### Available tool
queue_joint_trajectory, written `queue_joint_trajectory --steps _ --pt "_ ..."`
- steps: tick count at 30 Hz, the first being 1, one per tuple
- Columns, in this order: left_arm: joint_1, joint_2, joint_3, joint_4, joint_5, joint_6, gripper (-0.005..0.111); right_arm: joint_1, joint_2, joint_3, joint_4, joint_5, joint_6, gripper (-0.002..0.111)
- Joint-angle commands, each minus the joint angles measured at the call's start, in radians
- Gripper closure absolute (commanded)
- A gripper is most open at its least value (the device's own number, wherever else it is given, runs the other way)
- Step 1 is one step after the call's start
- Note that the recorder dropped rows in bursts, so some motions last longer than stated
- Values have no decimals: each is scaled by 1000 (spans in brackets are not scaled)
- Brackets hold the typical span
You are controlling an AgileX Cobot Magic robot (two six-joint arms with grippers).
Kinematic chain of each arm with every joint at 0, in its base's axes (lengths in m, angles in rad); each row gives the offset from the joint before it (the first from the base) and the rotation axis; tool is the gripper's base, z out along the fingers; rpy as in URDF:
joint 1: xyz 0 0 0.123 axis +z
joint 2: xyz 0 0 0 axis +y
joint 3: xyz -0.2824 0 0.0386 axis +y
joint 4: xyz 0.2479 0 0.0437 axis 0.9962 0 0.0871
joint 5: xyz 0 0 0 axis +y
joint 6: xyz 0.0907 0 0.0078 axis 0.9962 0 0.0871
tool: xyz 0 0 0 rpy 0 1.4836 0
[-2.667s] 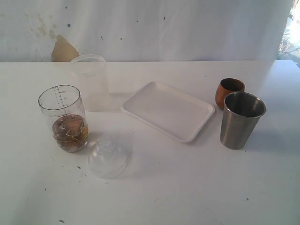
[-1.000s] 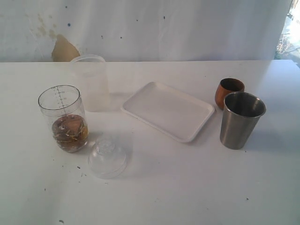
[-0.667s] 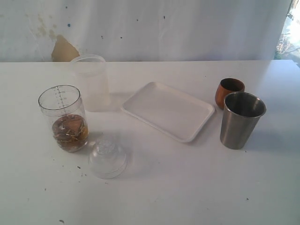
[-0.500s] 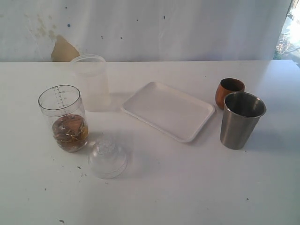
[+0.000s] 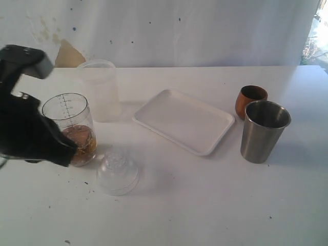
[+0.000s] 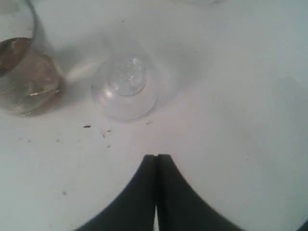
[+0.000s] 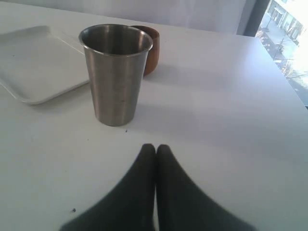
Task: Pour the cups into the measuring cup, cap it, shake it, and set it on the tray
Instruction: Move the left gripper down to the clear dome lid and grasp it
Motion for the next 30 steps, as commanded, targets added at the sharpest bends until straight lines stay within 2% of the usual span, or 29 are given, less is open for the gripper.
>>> queue_joint_trajectory --steps 1,5,7,10,16,22,30 --pt "-105 139 -15 56 -172 -142 96 -5 -4 5 -6 -10 0 108" --pt "-116 281 -86 46 -182 -160 61 -5 -4 5 -6 -10 0 108" --pt "-116 334 -116 46 -171 -165 54 -5 -4 5 -6 -10 0 108" --pt "-116 410 -173 69 -147 -172 53 -5 -4 5 -6 -10 0 108" --pt "-116 530 -267 256 -89 -310 53 -5 -4 5 -6 -10 0 108" --pt "-116 570 -297 266 -89 -313 48 -5 -4 5 -6 -10 0 108" --pt "-116 597 -297 273 -97 -313 48 -5 -4 5 -6 -10 0 108"
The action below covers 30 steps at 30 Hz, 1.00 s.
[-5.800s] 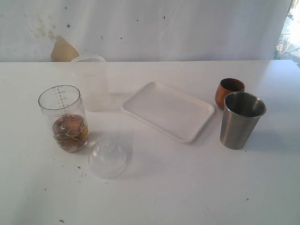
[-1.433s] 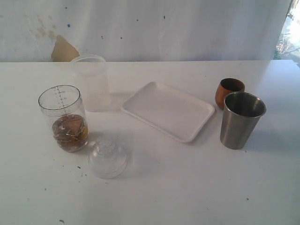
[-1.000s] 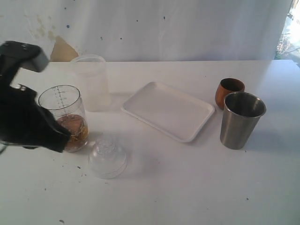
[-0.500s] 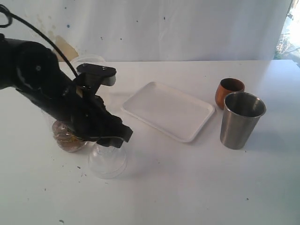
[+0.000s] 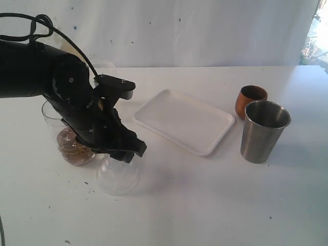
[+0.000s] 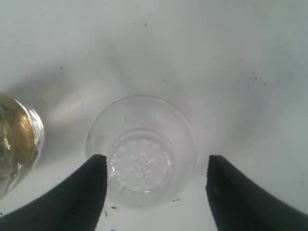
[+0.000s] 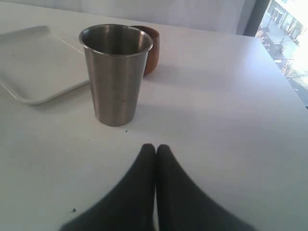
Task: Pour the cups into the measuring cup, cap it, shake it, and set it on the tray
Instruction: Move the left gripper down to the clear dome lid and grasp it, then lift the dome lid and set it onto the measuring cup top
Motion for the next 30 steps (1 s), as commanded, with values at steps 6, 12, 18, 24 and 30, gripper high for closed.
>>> queue_joint_trajectory --steps 6,12,18,24,30 --pt "-4 58 -6 8 -25 -6 48 -5 -4 5 -6 -10 0 108" --pt "-4 58 -6 -3 -10 -6 69 -5 -4 5 -6 -10 0 108" --pt "-20 56 -23 -14 52 8 107 -5 -4 5 -6 -10 0 108" --pt "-133 0 -149 78 171 -13 107 -5 -4 5 -6 -10 0 108" --pt "-142 -65 -260 170 354 -42 107 -5 -4 5 -6 -10 11 108"
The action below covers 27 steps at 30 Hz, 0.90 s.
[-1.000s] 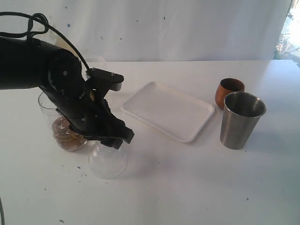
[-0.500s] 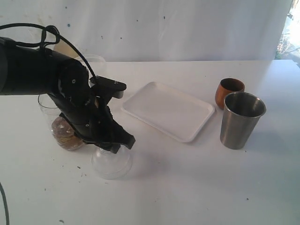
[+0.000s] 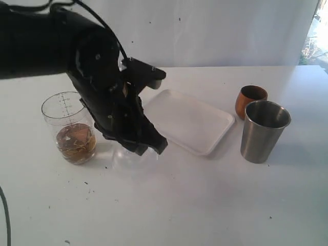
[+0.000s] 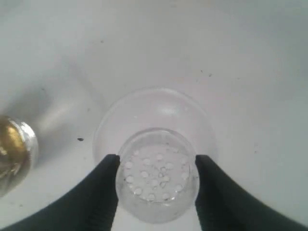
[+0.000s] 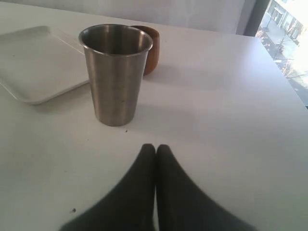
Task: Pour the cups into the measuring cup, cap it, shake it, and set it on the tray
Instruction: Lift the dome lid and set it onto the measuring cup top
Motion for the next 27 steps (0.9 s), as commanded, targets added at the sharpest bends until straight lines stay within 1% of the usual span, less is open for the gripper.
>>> queue_joint_trajectory --steps 1,4,6,8,11,13,17,19,21,23,27 --pt "-4 -69 -76 75 128 -18 107 -5 -4 5 -6 -10 17 108" --pt "-4 -121 -107 120 186 -21 107 -5 -4 5 -6 -10 17 108" --pt "-3 -154 -128 177 235 -50 107 -5 -4 5 -6 -10 17 108" --pt "8 -178 -149 224 253 -69 107 -5 -4 5 -6 -10 17 108" --pt "53 -205 -182 232 253 -67 107 -5 -4 5 -6 -10 17 108" --pt "105 -213 -194 234 253 -67 107 -5 -4 5 -6 -10 17 108" --pt "225 -207 -196 187 253 -42 107 -5 -4 5 -6 -10 17 108" --pt "280 -201 -196 122 253 -7 107 -5 -4 5 -6 -10 17 108" --pt "314 -201 -196 48 253 30 107 -5 -4 5 -6 -10 17 108" --pt "327 -201 -196 29 253 44 107 -5 -4 5 -6 -10 17 108" --pt "327 -196 -196 20 253 46 107 -5 -4 5 -6 -10 17 108"
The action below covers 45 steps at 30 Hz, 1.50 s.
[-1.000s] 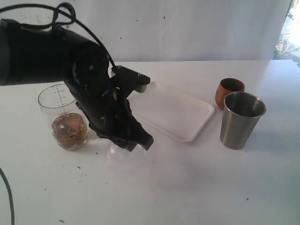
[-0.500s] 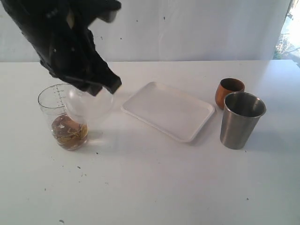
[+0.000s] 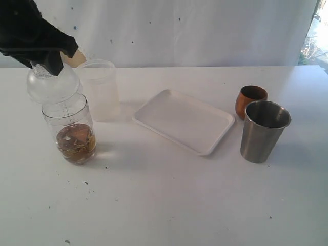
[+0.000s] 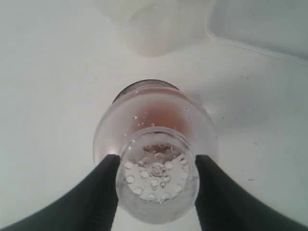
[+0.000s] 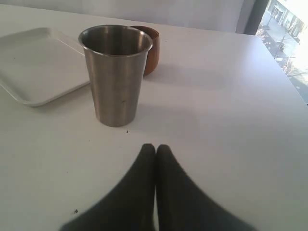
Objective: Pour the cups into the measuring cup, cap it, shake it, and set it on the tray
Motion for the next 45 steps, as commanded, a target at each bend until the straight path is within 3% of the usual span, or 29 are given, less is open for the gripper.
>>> queue_joint_trajectory --steps 1,14,42,45 --pt "5 8 -5 -40 0 17 107 -5 -4 5 -6 -10 3 108" --pt "5 113 -5 -1 0 8 107 -5 -4 5 -6 -10 3 108" --pt "6 117 -5 62 -33 -18 107 -5 -4 5 -6 -10 3 108" --pt "6 117 -5 54 -43 -18 102 -5 -4 5 -6 -10 3 108"
